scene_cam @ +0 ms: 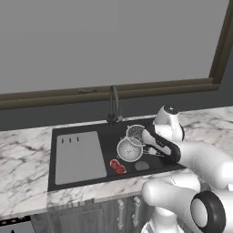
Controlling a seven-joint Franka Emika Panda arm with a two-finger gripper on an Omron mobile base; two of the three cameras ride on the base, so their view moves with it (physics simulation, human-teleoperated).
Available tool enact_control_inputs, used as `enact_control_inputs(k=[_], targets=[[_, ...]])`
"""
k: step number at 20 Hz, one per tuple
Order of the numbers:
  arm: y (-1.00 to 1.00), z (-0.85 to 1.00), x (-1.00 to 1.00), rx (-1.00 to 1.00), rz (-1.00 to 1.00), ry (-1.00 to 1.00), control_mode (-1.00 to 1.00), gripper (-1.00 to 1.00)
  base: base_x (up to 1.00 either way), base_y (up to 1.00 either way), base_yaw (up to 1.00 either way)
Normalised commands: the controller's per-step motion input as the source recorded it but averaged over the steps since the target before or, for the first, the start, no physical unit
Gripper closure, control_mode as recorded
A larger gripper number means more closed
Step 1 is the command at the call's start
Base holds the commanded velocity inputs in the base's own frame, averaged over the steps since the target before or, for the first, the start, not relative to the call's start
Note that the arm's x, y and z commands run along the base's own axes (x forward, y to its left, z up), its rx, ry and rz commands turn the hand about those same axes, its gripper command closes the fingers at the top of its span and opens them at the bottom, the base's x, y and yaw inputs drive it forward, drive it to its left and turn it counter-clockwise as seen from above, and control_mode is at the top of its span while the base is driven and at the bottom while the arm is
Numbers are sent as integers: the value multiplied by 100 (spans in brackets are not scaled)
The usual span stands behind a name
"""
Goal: Pick the strainer and strainer and place them in the sink. Then turn on the water.
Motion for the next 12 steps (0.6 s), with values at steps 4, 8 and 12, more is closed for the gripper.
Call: enact_control_inputs(k=[4,8,12], targets=[[11,-34,43,0,2,10,-100,100,0,0,0],[3,-30,39,0,1,2,-100,100,0,0,0],[8,-34,37,0,1,0,-100,100,0,0,0]])
